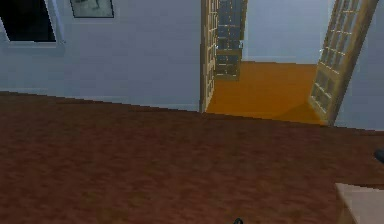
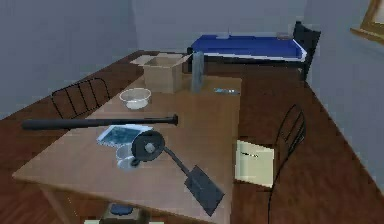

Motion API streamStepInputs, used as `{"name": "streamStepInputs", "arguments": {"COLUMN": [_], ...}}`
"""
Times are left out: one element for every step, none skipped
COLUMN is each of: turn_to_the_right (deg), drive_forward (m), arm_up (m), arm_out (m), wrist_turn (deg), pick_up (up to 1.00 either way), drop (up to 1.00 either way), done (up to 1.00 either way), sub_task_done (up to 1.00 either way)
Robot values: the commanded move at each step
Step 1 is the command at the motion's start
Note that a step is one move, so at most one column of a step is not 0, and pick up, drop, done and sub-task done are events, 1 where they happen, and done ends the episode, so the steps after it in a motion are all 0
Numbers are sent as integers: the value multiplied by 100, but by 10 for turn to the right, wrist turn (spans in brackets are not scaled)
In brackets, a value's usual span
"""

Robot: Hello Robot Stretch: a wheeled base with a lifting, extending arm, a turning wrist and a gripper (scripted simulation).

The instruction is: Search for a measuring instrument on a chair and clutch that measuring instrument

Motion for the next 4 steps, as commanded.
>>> {"name": "streamStepInputs", "arguments": {"turn_to_the_right": [-210,0,0,0], "drive_forward": [0,0,0,0], "arm_up": [0,50,2,0], "arm_out": [0,0,0,24], "wrist_turn": [0,0,0,0], "pick_up": [0,0,0,0], "drop": [0,0,0,0], "done": [0,0,0,0], "sub_task_done": [0,0,0,0]}}
